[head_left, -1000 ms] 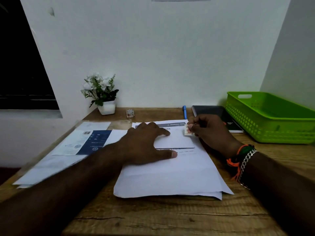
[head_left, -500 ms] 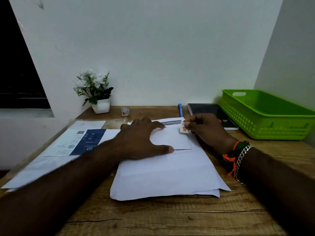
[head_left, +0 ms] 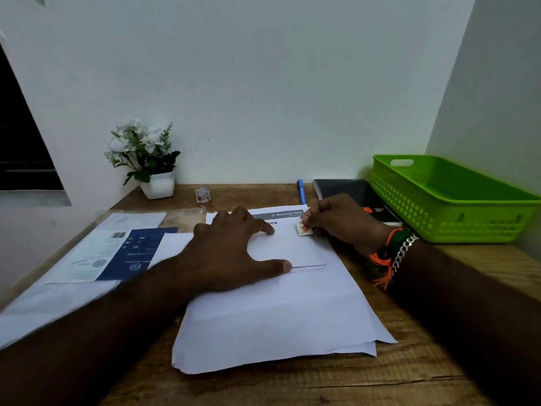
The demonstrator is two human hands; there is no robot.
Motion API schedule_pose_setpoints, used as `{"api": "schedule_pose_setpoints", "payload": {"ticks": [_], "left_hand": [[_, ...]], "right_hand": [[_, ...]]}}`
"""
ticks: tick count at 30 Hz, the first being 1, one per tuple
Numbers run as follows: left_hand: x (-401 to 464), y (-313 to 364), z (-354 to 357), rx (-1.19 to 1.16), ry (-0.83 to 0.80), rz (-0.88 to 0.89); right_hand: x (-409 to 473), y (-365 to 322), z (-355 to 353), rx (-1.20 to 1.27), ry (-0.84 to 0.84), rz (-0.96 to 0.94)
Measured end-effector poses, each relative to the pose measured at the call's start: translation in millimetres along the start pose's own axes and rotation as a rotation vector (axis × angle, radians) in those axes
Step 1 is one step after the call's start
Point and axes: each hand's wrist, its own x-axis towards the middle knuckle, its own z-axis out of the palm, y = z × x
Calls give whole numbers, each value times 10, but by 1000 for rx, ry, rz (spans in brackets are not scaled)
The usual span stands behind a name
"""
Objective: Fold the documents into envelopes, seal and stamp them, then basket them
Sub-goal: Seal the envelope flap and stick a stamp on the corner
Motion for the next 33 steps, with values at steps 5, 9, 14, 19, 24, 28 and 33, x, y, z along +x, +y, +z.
{"api": "schedule_pose_setpoints", "payload": {"ticks": [5,9,14,19,24,28,33], "left_hand": [[13,-11,21,-16,-1,-4],[17,-2,27,-17,9,-2],[20,-8,36,-54,13,4],[39,-20,57,-68,18,12],[40,-20,64,-82,25,13],[37,-12,56,-84,18,9],[39,-7,54,-82,14,4]], "right_hand": [[23,69,10,-98,9,-68],[38,116,24,-201,44,-124],[20,88,63,-256,74,-104],[7,69,93,-266,120,-91],[-21,44,105,-303,127,-90],[-39,34,117,-376,148,-119],[-81,-1,151,-533,193,-183]]}}
